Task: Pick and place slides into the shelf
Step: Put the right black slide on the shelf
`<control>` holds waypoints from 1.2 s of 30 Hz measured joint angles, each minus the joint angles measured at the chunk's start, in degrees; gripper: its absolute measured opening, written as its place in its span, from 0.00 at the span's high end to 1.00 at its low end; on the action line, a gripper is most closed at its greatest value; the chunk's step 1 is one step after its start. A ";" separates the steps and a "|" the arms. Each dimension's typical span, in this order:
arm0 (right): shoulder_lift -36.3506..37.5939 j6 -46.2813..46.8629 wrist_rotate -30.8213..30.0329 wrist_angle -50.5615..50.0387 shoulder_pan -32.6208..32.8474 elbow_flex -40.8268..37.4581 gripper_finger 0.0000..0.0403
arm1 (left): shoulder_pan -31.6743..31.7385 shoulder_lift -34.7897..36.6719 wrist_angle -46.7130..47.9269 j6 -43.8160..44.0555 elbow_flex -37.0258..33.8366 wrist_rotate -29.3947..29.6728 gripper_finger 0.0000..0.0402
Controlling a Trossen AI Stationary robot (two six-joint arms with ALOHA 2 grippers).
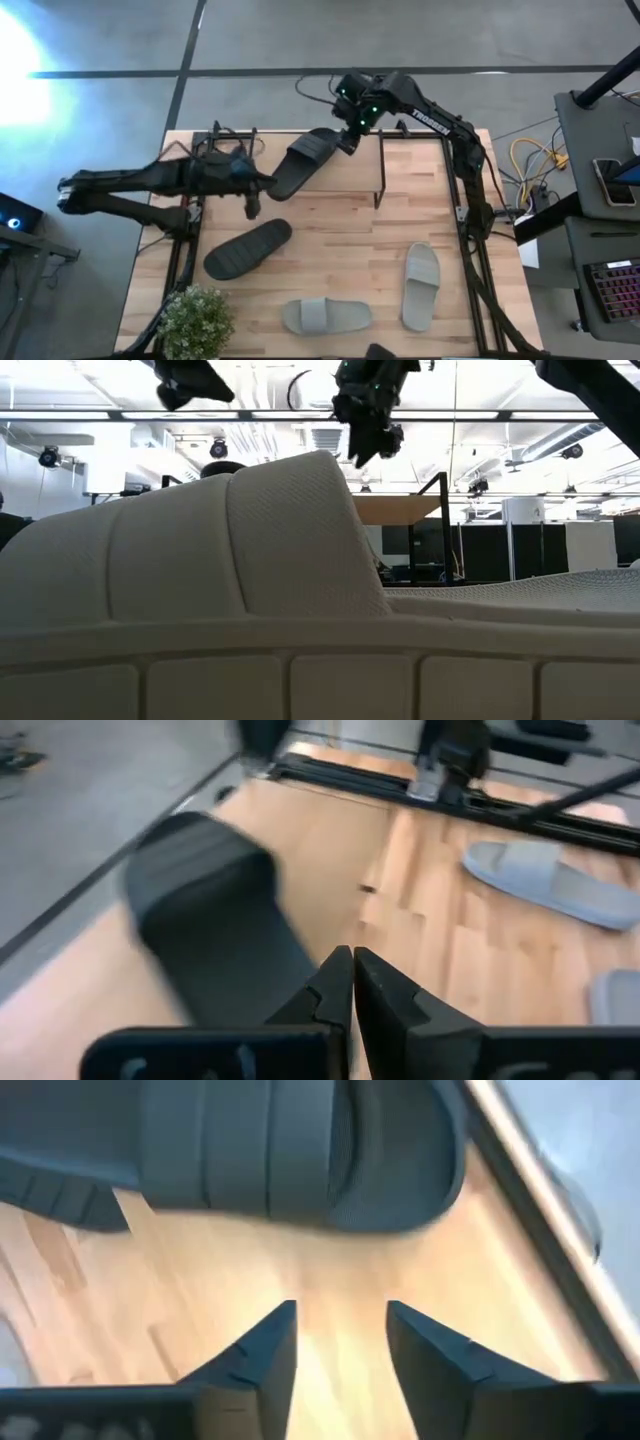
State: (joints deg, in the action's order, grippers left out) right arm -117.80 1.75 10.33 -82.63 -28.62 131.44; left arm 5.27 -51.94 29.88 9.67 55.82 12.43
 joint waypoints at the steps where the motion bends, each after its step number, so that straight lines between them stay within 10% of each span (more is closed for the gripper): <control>1: 0.00 1.15 0.02 -0.39 0.32 -0.66 0.69 | 1.28 0.68 0.33 0.03 0.12 -0.07 1.00; 9: -0.02 5.99 0.08 6.84 3.32 -5.39 0.96 | 12.11 3.25 0.28 0.46 -0.68 -8.00 1.00; 36: -4.63 6.00 -2.11 27.33 1.53 -10.82 0.97 | 13.78 1.46 4.38 0.02 -1.76 -9.01 1.00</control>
State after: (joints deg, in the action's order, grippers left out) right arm -122.42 7.75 8.22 -55.30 -27.09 120.62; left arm 19.05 -50.48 34.25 9.69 54.06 3.42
